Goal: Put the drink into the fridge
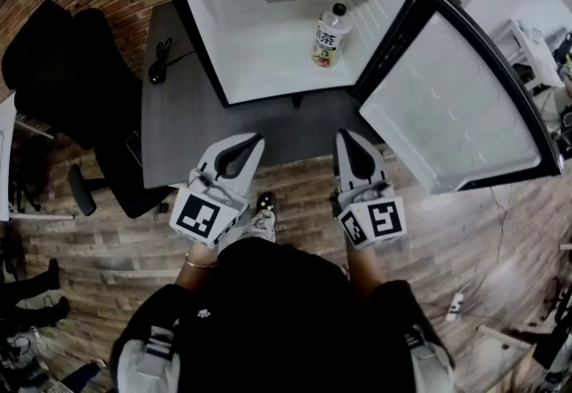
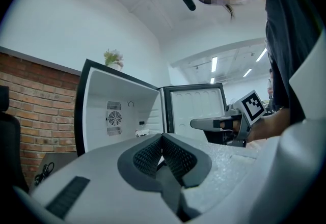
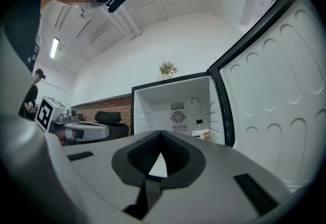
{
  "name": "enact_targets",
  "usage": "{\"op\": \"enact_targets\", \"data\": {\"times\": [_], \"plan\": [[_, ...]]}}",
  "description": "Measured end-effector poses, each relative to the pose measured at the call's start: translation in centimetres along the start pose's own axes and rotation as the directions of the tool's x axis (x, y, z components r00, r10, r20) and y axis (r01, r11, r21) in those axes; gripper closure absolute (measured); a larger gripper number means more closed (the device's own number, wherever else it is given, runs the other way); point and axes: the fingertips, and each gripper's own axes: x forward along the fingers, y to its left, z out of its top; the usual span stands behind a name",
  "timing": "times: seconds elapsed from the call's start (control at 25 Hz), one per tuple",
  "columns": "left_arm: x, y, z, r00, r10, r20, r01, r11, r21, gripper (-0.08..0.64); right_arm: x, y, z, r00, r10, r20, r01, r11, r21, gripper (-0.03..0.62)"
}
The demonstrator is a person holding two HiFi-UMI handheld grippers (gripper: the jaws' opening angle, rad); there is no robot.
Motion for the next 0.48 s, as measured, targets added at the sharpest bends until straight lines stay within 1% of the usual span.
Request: {"op": "enact_targets", "data": {"times": [0.28, 0.48], "plan": [[0.6, 0.35, -0.49, 1.0, -0.001, -0.011, 0.001, 1.0, -0.003, 0.563, 0.52, -0.51, -0.54, 1.0, 0.001, -0.015, -0.001, 1.0, -0.004, 0.592], [0.57, 0.36, -0.44, 1.0, 0.006, -0.006, -0.006, 1.0, 0.001, 0.563, 0.68, -0.27, -0.56, 1.0, 0.017, -0.014, -0.017, 1.0, -0.013, 0.592]]}}
